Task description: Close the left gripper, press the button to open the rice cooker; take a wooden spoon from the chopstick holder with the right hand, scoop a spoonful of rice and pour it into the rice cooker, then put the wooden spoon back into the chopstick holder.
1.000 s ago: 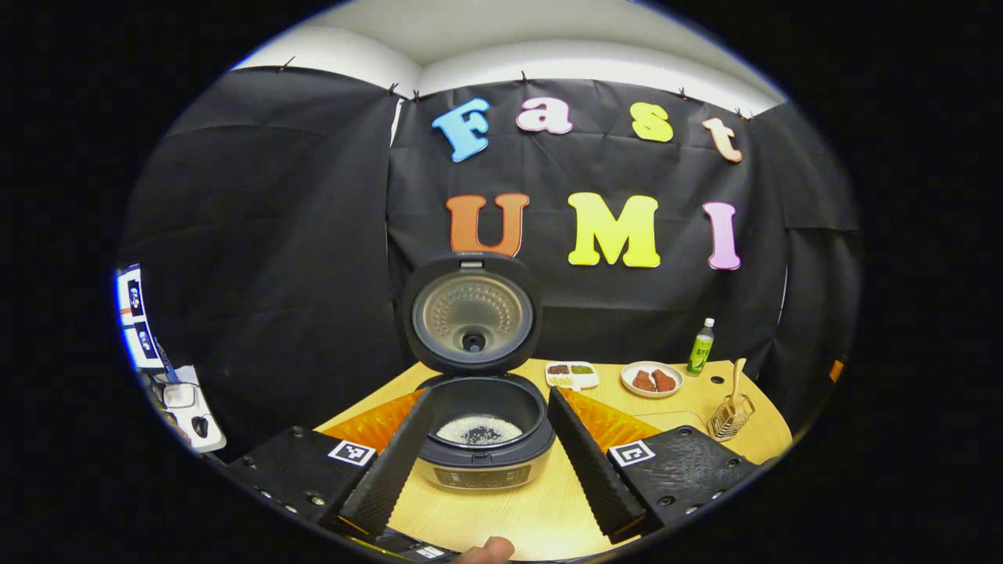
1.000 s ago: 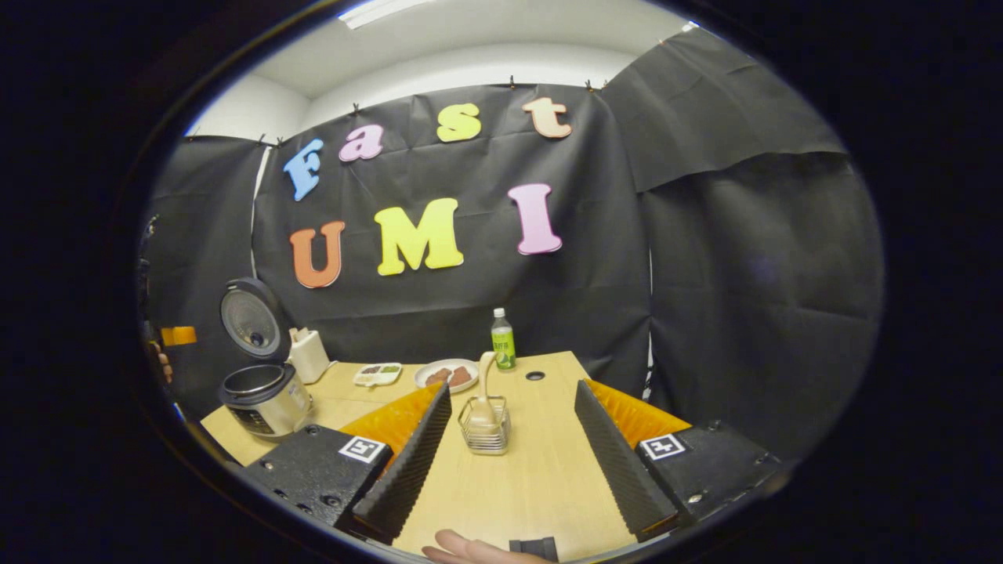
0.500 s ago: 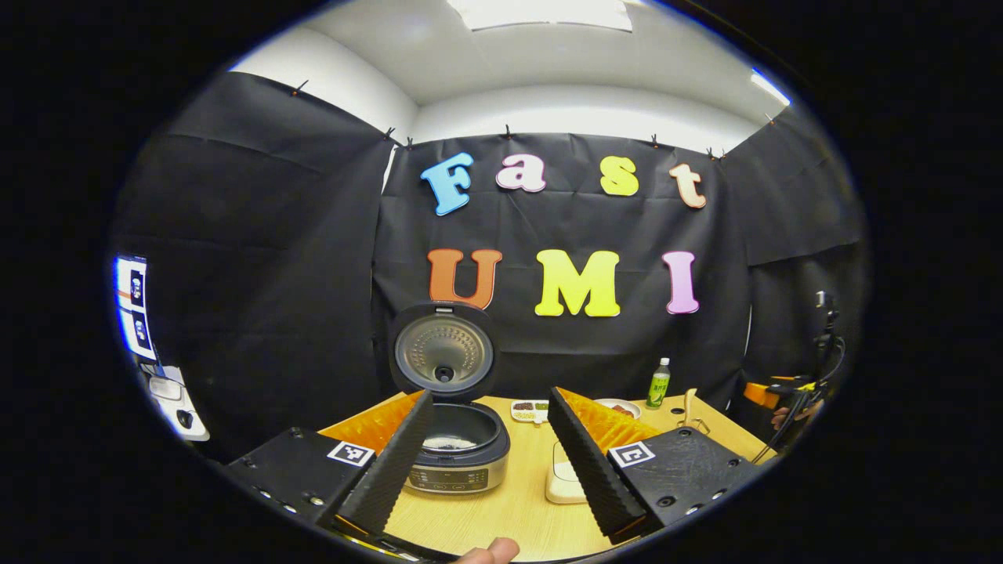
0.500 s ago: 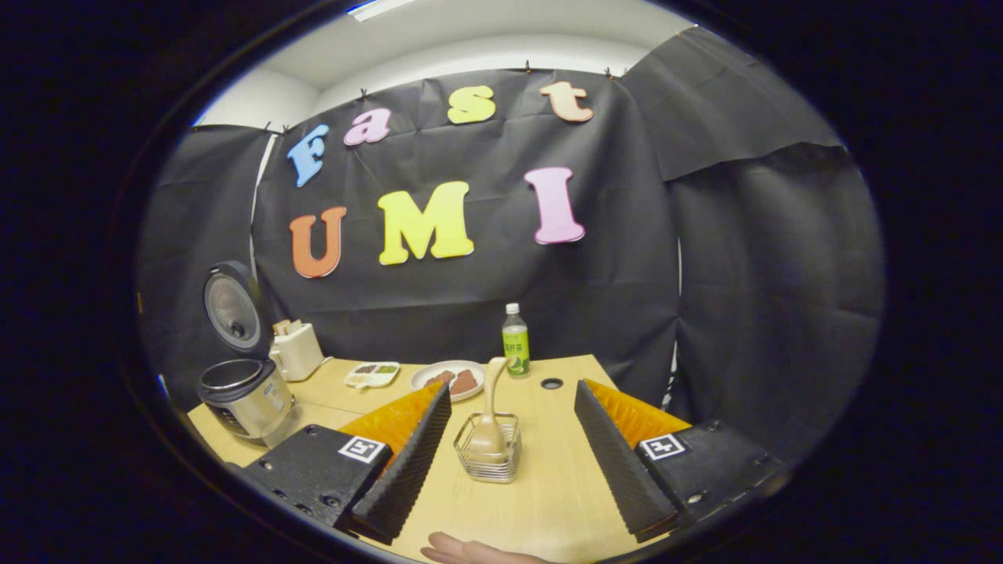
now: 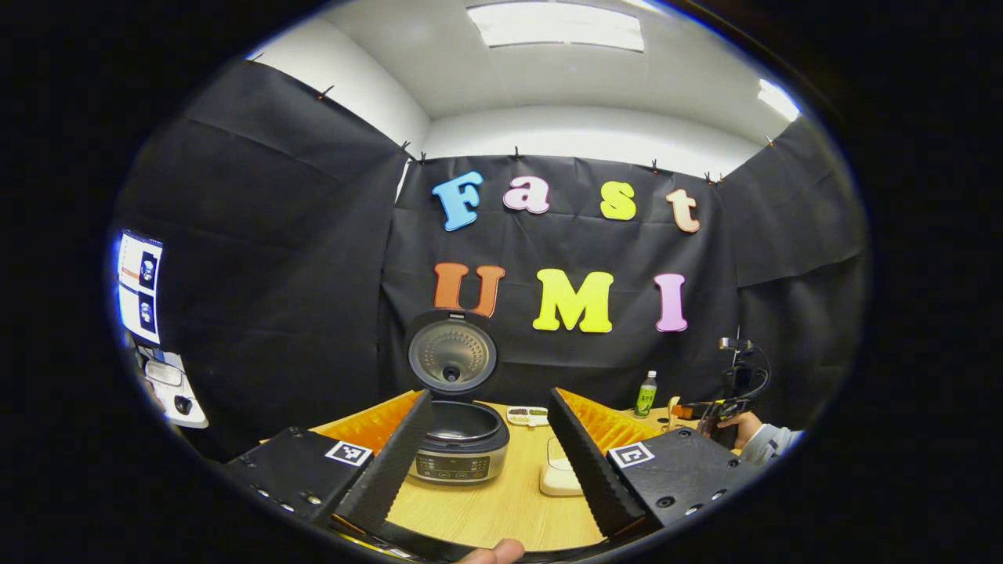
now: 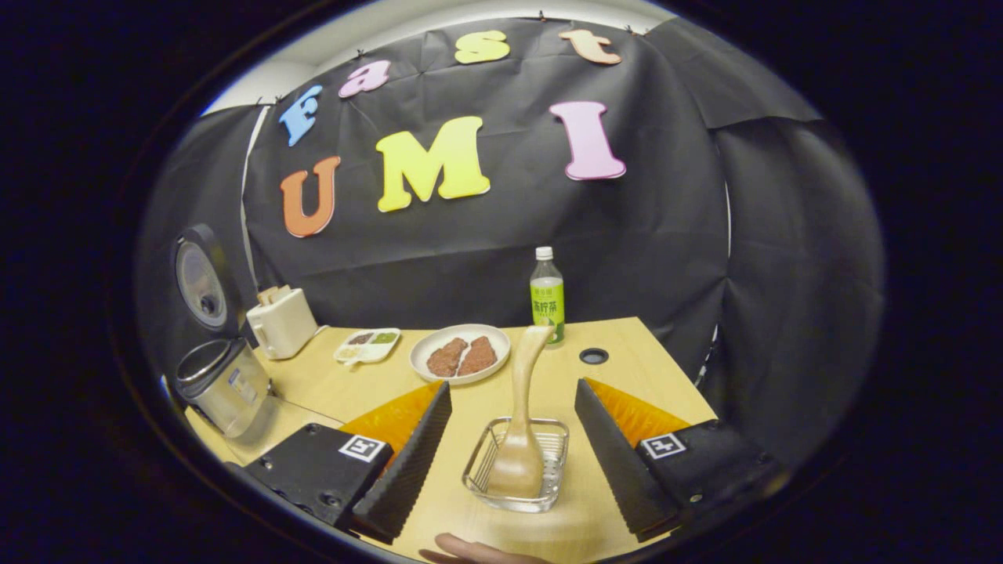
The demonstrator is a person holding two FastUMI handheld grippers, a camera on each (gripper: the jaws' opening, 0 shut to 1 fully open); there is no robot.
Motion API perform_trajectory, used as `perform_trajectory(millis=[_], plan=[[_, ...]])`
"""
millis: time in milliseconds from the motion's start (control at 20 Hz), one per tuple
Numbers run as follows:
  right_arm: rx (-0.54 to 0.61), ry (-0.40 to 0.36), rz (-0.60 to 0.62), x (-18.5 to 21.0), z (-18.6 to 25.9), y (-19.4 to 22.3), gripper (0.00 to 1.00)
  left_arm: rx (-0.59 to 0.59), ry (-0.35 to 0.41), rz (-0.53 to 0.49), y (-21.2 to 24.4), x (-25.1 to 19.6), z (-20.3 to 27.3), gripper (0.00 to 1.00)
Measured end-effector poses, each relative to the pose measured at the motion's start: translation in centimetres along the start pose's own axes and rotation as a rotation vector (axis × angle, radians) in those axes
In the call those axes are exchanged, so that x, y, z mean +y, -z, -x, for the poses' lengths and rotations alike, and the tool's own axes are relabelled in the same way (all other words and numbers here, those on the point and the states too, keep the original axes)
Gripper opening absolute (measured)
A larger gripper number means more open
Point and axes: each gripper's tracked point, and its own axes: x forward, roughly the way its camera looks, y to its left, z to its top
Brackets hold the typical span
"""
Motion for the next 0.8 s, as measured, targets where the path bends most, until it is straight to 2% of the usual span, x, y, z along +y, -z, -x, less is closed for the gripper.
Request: perform_trajectory(millis=[50,100,250,300,350,400,450,500,550,650,700,750,800], plan=[[0.014,0.02,-0.002,-0.2,-1.1,0.1,0.93,-0.001,0.011,-0.012,-0.2,-0.1,0.4,0.94],[0.033,0.021,-0.014,-0.1,-2.2,0.2,1.0,-0.004,0.024,-0.029,-0.4,-0.3,0.8,0.94],[0.099,0.037,-0.067,0.1,-5.0,0.8,1.0,-0.019,0.034,-0.06,-1.0,0.0,1.5,0.94],[0.13,0.034,-0.069,0.4,-5.8,1.2,0.93,-0.024,0.041,-0.059,-1.2,0.0,1.6,0.94],[0.166,0.052,-0.055,0.0,-6.6,2.1,0.97,-0.021,0.045,-0.054,-1.1,0.1,1.7,0.94],[0.182,0.076,-0.041,-0.5,-7.0,2.4,0.95,-0.014,0.04,-0.051,-0.8,0.5,1.8,0.94],[0.175,0.083,-0.033,-0.5,-7.5,2.4,1.0,-0.011,0.03,-0.05,-0.6,1.1,1.8,0.94],[0.175,0.061,-0.032,-0.1,-7.6,2.3,0.82,-0.011,0.019,-0.048,-0.5,1.8,1.7,0.94],[0.18,0.042,-0.042,0.3,-7.8,2.6,0.73,-0.012,0.008,-0.044,-0.6,2.3,1.6,0.94],[0.246,0.083,-0.038,-0.5,-7.9,4.1,0.41,-0.023,-0.012,-0.038,-0.7,3.1,1.5,0.94],[0.234,0.092,-0.056,-0.5,-8.1,4.0,0.24,-0.032,-0.015,-0.038,-0.8,3.3,1.3,0.94],[0.228,0.074,-0.067,0.0,-7.4,3.5,0.18,-0.027,-0.014,-0.036,-0.6,3.3,1.3,0.94],[0.215,0.055,-0.086,0.3,-7.2,3.2,0.16,-0.021,-0.009,-0.034,-0.4,3.2,1.4,0.94]])
